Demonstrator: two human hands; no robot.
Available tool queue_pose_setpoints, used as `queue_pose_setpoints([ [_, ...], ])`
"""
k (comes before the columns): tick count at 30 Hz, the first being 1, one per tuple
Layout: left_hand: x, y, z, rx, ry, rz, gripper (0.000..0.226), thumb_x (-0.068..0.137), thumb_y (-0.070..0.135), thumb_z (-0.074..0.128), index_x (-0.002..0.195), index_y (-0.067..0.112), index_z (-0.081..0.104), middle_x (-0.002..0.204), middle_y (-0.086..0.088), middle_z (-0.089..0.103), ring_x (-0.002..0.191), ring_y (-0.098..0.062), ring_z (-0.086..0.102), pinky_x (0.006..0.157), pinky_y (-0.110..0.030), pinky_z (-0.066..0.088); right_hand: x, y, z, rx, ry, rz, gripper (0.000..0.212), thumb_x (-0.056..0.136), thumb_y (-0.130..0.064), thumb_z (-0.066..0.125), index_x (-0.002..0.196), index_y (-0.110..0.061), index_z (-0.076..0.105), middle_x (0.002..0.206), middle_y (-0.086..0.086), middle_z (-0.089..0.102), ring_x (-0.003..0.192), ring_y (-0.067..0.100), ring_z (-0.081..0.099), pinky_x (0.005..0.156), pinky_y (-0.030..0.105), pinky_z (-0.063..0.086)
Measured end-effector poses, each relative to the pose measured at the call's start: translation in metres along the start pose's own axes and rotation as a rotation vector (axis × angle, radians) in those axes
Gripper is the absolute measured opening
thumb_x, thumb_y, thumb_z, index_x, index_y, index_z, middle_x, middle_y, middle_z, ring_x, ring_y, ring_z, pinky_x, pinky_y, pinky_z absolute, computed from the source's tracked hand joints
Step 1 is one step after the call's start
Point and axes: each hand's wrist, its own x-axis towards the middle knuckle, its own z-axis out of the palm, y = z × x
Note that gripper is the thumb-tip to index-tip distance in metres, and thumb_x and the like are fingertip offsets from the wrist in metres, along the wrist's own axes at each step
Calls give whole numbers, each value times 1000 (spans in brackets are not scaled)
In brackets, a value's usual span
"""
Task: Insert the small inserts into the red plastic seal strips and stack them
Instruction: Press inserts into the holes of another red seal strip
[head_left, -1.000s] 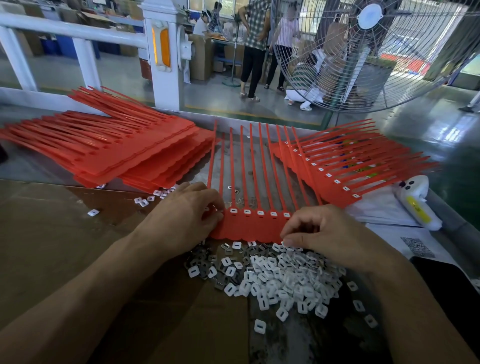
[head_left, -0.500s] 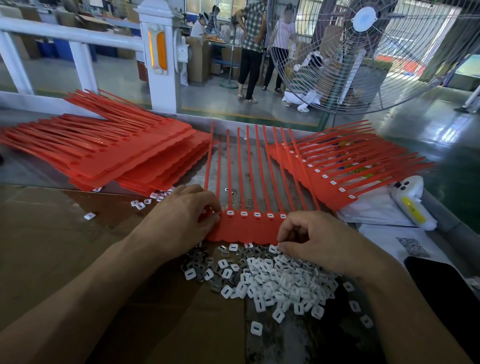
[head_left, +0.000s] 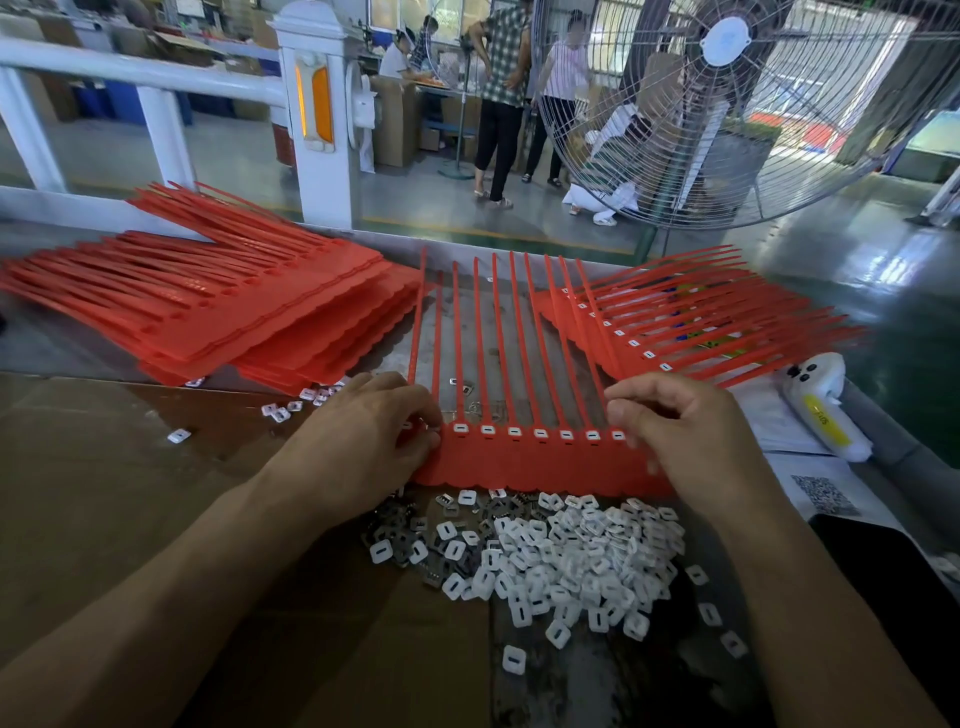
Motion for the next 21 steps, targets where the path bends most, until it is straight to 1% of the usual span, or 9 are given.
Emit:
queue_pose_setpoints([
  [4,0,0,0,5,-4,4,21,96,42,60,114,36,66,115,16,57,112,-7,48,98,-30,43,3,8,-7,15,97,102,18,92,-12,74,94,-30,77,69,-7,73,49,1,60,46,13,44],
  [8,-1,0,1,4,-3,1,21,96,42,60,115,36,66,115,16,57,112,-6,47,96,-27,40,7,14,-7,5,187,207,14,97,-12,67,93,-22,75,73,-3,77,53,6,65,42,19,46],
  [12,-1,0,0,8,-5,3,21,96,42,60,115,37,66,115,16,57,112,-6,47,97,-28,41,6,18,-10,-37,220,239,9,97,-15,67,91,-18,73,71,-2,77,51,9,66,42,23,45],
  [14,-1,0,0,10,-7,3,21,96,43,60,115,36,66,115,16,57,112,-7,47,97,-28,42,6,19,-11,-77,233,252,8,96,-20,70,89,-21,73,68,-4,76,49,7,65,49,27,50],
  [15,-1,0,0,11,-9,3,21,96,43,60,115,36,66,115,16,57,113,-7,47,98,-28,42,6,20,-12,-89,235,264,9,95,-23,72,86,-22,73,67,-4,75,50,6,64,54,32,54],
  [16,-1,0,0,12,-11,2,22,96,43,60,115,36,66,115,16,57,113,-6,47,98,-28,42,7,21,-12,-88,232,281,11,94,-24,74,83,-21,74,65,-4,74,53,8,65,62,38,59],
  [18,-1,0,0,7,-9,2,21,96,43,60,115,37,66,115,17,57,113,-6,47,98,-29,43,7,22,-12,-74,215,318,13,92,-25,75,81,-19,75,63,-2,73,65,15,70,75,45,60],
  [19,-1,0,0,3,-8,1,21,96,43,61,115,37,66,115,17,57,113,-6,47,98,-30,43,7,22,-12,-80,205,329,14,92,-25,75,80,-19,75,63,-3,73,70,19,71,78,46,60],
  [21,-2,0,-1,0,-8,-1,21,96,43,60,115,37,65,114,17,57,112,-7,47,99,-31,43,6,22,-11,-118,192,334,17,92,-27,74,76,-20,75,62,-5,73,70,19,71,73,40,57],
])
